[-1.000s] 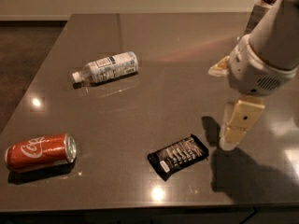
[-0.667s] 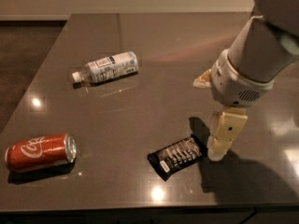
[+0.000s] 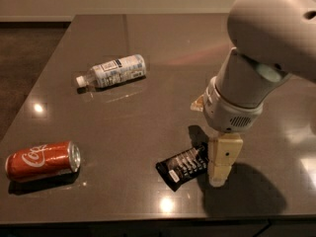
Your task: Move rxbar chocolate near blue plastic bottle
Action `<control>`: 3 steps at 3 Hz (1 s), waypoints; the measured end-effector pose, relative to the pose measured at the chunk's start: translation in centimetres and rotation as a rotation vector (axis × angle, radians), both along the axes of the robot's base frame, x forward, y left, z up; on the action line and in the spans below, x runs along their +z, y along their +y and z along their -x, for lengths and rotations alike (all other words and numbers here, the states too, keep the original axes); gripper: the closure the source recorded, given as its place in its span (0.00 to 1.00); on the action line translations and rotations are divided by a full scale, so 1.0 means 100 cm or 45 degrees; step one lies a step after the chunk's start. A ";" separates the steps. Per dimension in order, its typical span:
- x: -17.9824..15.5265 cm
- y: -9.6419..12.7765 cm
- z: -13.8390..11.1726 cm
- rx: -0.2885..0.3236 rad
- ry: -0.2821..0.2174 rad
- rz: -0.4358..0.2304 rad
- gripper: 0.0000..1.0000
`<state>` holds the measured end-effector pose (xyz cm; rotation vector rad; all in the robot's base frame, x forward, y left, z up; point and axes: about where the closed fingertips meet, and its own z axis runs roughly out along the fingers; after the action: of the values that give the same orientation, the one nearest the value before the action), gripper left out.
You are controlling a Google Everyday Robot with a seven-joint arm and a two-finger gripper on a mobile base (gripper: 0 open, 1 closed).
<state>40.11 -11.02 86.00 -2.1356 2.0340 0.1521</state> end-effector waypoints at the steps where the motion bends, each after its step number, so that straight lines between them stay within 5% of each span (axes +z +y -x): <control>1: -0.014 0.003 0.005 0.013 0.028 0.036 0.00; 3: -0.030 0.005 0.010 -0.006 0.105 0.073 0.42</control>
Offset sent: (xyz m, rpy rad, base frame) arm -0.0092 0.0027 -0.0387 -0.0721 0.0911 -0.0023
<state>39.14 -10.52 83.04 -2.1928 2.1132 0.1860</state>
